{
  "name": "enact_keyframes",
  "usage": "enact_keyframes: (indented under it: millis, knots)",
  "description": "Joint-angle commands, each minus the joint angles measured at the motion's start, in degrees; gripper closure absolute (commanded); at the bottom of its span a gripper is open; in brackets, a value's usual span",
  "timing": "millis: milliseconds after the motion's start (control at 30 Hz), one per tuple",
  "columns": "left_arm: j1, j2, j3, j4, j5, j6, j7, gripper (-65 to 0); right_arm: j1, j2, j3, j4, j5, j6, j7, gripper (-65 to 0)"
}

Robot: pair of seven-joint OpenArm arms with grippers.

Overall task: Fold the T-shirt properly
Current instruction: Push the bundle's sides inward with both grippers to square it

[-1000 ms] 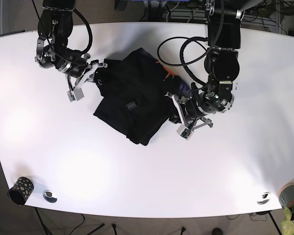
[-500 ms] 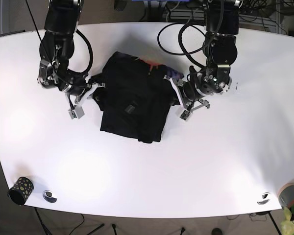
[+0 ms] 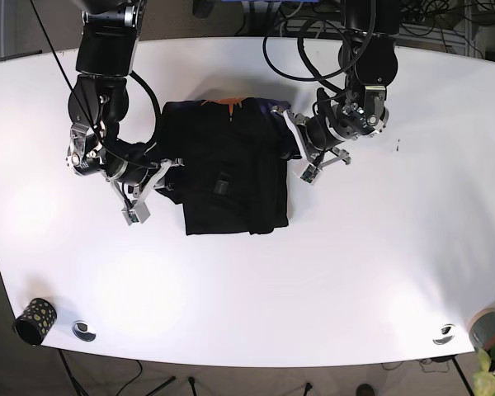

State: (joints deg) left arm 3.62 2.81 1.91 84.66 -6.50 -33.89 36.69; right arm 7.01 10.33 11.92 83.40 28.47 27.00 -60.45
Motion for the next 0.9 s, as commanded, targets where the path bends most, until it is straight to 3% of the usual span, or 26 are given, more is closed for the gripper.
enact_keyframes:
  millis: [0, 100, 133, 267, 567, 733, 867]
  knots:
    - [-1.7, 0.0, 0.2, 0.7, 0.7, -0.3, 1.4, 0.0, 0.5, 0.7, 1.9, 4.8, 0.8, -0.06, 0.9, -31.7]
    - [-3.0, 0.0, 0.1, 0.7, 0.7, -0.3, 1.4, 0.0, 0.3, 0.7, 4.3, 5.6, 0.8, 0.03, 0.8, -45.7]
    - [-3.1, 0.0, 0.1, 0.7, 0.7, -0.3, 1.4, 0.0, 0.3, 0.7, 5.0, 5.5, 0.8, 0.03, 0.8, -47.1]
    - [-4.2, 0.0, 0.1, 1.0, 0.7, -0.3, 1.4, -0.6, 1.1, 1.7, 7.9, 1.3, 0.9, 0.2, 0.9, -47.6]
    - [-4.8, 0.0, 0.1, 1.0, 0.7, -0.2, 1.4, -13.8, 3.0, 2.0, 8.6, -6.8, 0.9, 0.29, 2.6, -48.0]
    - [-4.8, 0.0, 0.1, 1.0, 0.7, -0.1, 1.4, -14.4, 3.0, 1.8, 8.2, -10.8, 0.9, 0.38, 5.1, -48.0]
    - [-4.8, 0.0, 0.1, 1.0, 0.7, -0.1, 1.4, -14.4, 3.0, 0.5, 5.0, -11.2, 2.6, 1.96, 5.9, -48.0]
